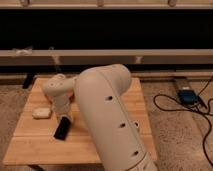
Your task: Place the eraser in the ceramic cup
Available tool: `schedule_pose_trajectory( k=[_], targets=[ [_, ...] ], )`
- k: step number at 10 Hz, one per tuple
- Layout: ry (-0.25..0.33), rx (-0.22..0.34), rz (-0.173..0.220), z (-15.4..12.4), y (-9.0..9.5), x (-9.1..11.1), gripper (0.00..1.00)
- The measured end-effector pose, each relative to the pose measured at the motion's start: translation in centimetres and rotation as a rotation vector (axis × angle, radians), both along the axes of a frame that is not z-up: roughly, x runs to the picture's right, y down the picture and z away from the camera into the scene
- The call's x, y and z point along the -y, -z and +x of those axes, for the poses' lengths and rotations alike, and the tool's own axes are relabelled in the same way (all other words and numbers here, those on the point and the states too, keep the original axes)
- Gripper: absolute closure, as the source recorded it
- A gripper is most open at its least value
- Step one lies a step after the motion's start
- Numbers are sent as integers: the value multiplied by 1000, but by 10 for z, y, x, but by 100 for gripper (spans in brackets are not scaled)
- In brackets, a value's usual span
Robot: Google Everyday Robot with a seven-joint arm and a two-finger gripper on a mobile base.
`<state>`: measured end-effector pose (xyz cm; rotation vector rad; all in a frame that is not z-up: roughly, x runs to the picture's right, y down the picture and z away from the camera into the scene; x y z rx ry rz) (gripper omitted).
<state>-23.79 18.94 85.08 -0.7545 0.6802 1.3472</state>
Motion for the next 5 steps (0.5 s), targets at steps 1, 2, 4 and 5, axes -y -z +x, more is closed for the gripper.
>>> schedule_pose_trajectory(
  k=[1,2,4,5],
  targets=[
    [-7,7,-5,2,1,2,86],
    [-14,18,-9,4,5,4,93],
    [-40,65,-5,0,18,13,100],
    [-51,95,2,-1,27,20,100]
  ],
)
